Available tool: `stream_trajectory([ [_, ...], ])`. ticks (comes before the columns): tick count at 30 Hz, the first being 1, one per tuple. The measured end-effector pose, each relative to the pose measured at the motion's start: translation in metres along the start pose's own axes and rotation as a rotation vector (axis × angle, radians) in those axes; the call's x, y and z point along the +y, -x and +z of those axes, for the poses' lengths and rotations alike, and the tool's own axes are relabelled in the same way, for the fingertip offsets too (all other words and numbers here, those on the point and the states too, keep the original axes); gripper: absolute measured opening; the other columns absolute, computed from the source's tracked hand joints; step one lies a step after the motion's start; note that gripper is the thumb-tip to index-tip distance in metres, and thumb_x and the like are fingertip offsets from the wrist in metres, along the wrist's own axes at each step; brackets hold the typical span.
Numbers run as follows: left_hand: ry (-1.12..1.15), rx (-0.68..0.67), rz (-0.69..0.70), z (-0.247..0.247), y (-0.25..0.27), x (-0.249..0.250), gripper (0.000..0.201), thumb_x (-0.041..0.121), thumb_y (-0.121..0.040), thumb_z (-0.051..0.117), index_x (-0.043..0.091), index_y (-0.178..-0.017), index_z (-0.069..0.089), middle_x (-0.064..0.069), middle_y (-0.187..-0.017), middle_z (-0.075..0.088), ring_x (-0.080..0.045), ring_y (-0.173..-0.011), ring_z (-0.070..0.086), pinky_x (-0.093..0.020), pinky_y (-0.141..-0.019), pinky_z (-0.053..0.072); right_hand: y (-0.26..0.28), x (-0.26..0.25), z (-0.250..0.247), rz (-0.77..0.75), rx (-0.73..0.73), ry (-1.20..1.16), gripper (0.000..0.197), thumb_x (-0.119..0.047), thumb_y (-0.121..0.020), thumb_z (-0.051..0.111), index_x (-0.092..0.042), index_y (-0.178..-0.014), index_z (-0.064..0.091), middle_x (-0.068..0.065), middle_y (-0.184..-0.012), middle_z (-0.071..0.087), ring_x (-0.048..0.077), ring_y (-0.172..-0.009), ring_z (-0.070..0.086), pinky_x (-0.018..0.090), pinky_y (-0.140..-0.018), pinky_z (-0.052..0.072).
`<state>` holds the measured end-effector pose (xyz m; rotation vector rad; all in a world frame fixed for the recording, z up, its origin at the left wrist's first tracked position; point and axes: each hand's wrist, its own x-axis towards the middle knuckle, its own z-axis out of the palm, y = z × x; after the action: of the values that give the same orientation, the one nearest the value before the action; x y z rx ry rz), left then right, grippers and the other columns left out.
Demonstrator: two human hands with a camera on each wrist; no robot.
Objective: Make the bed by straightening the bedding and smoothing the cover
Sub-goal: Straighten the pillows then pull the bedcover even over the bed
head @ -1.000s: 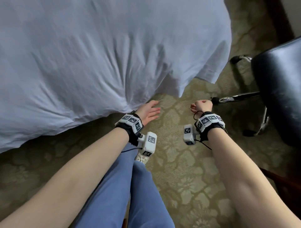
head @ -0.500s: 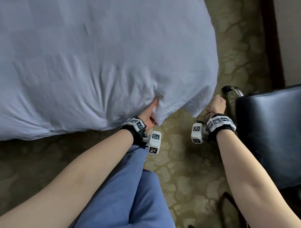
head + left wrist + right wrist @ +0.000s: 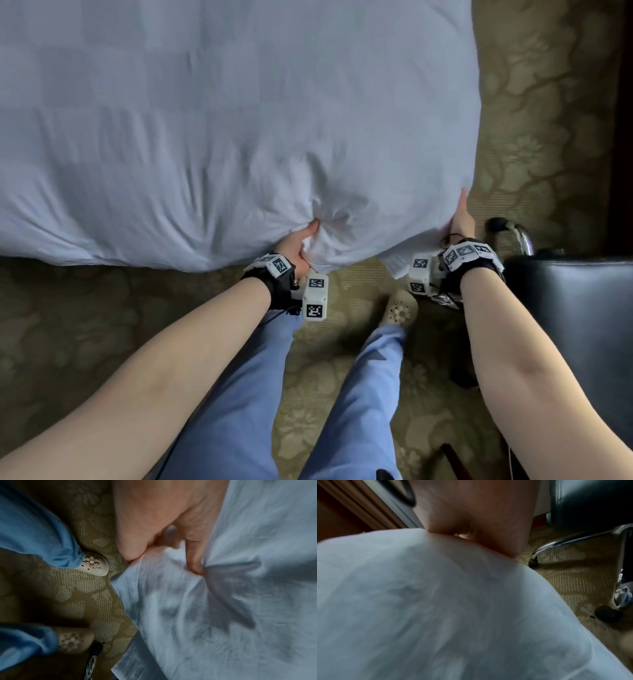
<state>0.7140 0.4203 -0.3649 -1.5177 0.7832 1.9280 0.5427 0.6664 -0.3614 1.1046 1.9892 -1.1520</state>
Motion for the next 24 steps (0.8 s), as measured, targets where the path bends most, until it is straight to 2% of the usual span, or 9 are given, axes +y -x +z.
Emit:
stream_trajectory([
  [3,0.018,0.035,-0.004,0.011,0.019,-0.004,0.076,0.052,-0.07,0.076,0.007,-0.127,0.056,-0.021,-0.127,0.06,-0.035,-0.121,0.055,-0.045,-0.104,0.043,-0.022,0.005,-0.007,0.119,-0.147,0.009,0.128,-0.097,-0.041,0.051,-0.018,-0.141,0.043,0.001,-0.14,0.051,0.028,-0.122,0.053,0.044,-0.107,0.039],
  [5,0.141,0.035,0.001,0.023,0.025,-0.008,0.067,0.055,-0.082,0.063,0.013,-0.132,0.052,-0.018,-0.13,0.057,-0.034,-0.118,0.057,-0.042,-0.098,0.049,-0.056,0.016,-0.013,0.106,-0.279,0.037,0.133,-0.094,-0.024,0.062,-0.025,-0.137,0.048,0.002,-0.136,0.057,0.031,-0.116,0.059,0.049,-0.102,0.044],
  [8,0.115,0.123,0.072,0.061,0.052,-0.02,0.046,0.049,-0.097,0.039,0.022,-0.134,0.049,-0.001,-0.118,0.06,-0.018,-0.108,0.058,-0.024,-0.073,0.051,-0.041,0.012,-0.035,0.077,-0.387,0.114,0.124,-0.085,-0.03,0.072,-0.009,-0.128,0.058,0.014,-0.137,0.051,0.048,-0.123,0.046,0.054,-0.103,0.043],
  [9,0.14,0.201,0.106,0.071,0.057,-0.027,0.038,0.039,-0.101,0.037,0.02,-0.132,0.048,0.002,-0.125,0.056,-0.017,-0.116,0.053,-0.025,-0.07,0.046,-0.037,0.009,-0.043,0.052,-0.418,0.115,0.114,-0.08,-0.034,0.076,-0.009,-0.123,0.062,0.013,-0.136,0.053,0.031,-0.116,0.058,0.048,-0.1,0.046],
  [10,0.093,0.252,0.169,0.082,0.064,-0.034,0.036,0.027,-0.103,0.035,0.018,-0.137,0.041,-0.001,-0.139,0.048,-0.019,-0.127,0.046,-0.024,-0.075,0.046,-0.031,0.005,-0.054,0.028,-0.446,0.109,0.104,-0.073,-0.037,0.081,-0.011,-0.118,0.066,0.01,-0.133,0.056,0.014,-0.11,0.05,0.044,-0.098,0.047],
  [11,0.078,0.267,0.225,0.091,0.064,-0.042,0.04,0.022,-0.103,0.035,0.015,-0.143,0.033,-0.006,-0.148,0.039,-0.022,-0.135,0.039,-0.021,-0.076,0.045,-0.023,0.0,-0.062,0.005,-0.478,0.089,0.095,-0.066,-0.04,0.085,-0.013,-0.117,0.068,0.01,-0.13,0.06,0.027,-0.119,0.056,0.045,-0.101,0.046],
  [14,0.259,0.28,0.222,0.1,0.046,-0.065,0.059,0.042,-0.095,0.049,0.013,-0.144,0.035,-0.01,-0.149,0.039,-0.025,-0.134,0.043,-0.026,-0.081,0.05,0.0,-0.02,-0.08,-0.069,-0.551,-0.016,0.1,-0.043,-0.036,0.094,-0.005,-0.122,0.062,0.009,-0.116,0.069,0.025,-0.104,0.068,0.04,-0.096,0.051],
  [19,0.486,0.205,0.187,0.126,0.051,-0.083,0.079,0.04,-0.083,0.067,0.01,-0.146,0.029,-0.016,-0.148,0.033,-0.028,-0.135,0.037,-0.036,-0.113,0.033,0.06,-0.054,-0.114,-0.22,-0.551,0.072,0.046,-0.016,-0.075,0.078,0.002,-0.114,0.06,0.009,-0.101,0.067,0.017,-0.078,0.067,0.014,-0.051,0.053],
  [24,0.529,0.167,0.155,0.16,0.078,-0.088,0.074,0.052,-0.074,0.072,0.005,-0.126,0.045,-0.015,-0.108,0.054,-0.028,-0.094,0.054,-0.039,-0.09,0.047,0.081,-0.067,-0.137,-0.188,-0.617,0.192,0.064,-0.033,-0.054,0.088,-0.001,-0.105,0.068,0.013,-0.101,0.073,0.028,-0.09,0.07,0.038,-0.085,0.056],
])
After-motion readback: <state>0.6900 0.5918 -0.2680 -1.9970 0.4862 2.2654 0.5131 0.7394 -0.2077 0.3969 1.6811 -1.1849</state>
